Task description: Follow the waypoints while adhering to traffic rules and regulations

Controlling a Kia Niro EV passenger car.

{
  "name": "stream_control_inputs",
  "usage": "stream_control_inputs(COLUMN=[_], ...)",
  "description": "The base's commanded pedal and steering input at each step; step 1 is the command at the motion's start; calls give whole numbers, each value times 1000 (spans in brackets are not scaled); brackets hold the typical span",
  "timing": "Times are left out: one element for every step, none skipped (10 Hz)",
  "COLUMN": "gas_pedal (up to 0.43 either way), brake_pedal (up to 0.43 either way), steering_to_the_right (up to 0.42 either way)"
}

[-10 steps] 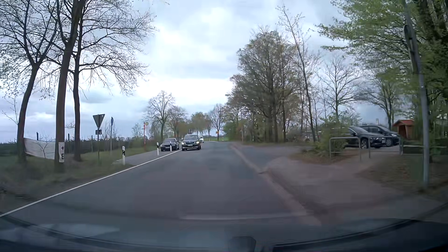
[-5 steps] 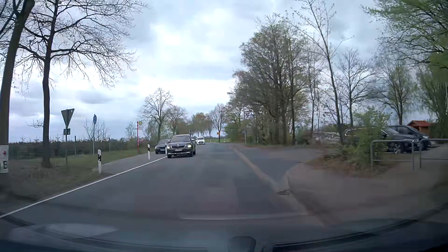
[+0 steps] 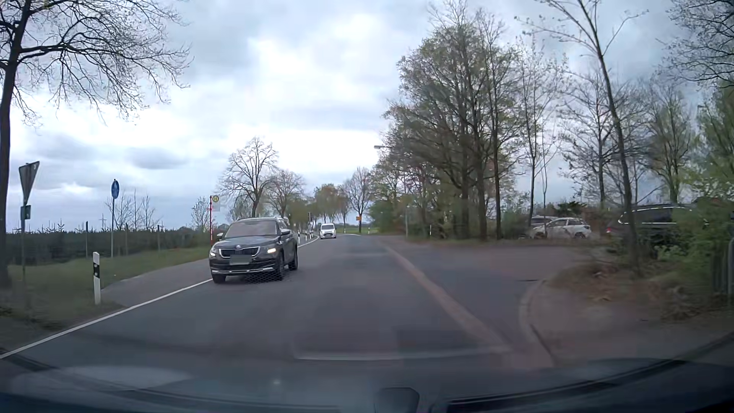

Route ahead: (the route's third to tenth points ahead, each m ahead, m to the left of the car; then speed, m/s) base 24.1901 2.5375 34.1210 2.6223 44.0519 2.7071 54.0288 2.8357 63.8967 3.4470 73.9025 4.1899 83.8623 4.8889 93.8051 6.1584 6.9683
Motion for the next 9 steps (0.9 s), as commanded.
stream_control_inputs(gas_pedal=[79, 79, 79, 79, 79, 79, 79, 79, 79], brake_pedal=[0, 0, 0, 0, 0, 0, 0, 0, 0], steering_to_the_right=[-3, -3, -3, -3, -2, -2, -1, -1, -1])
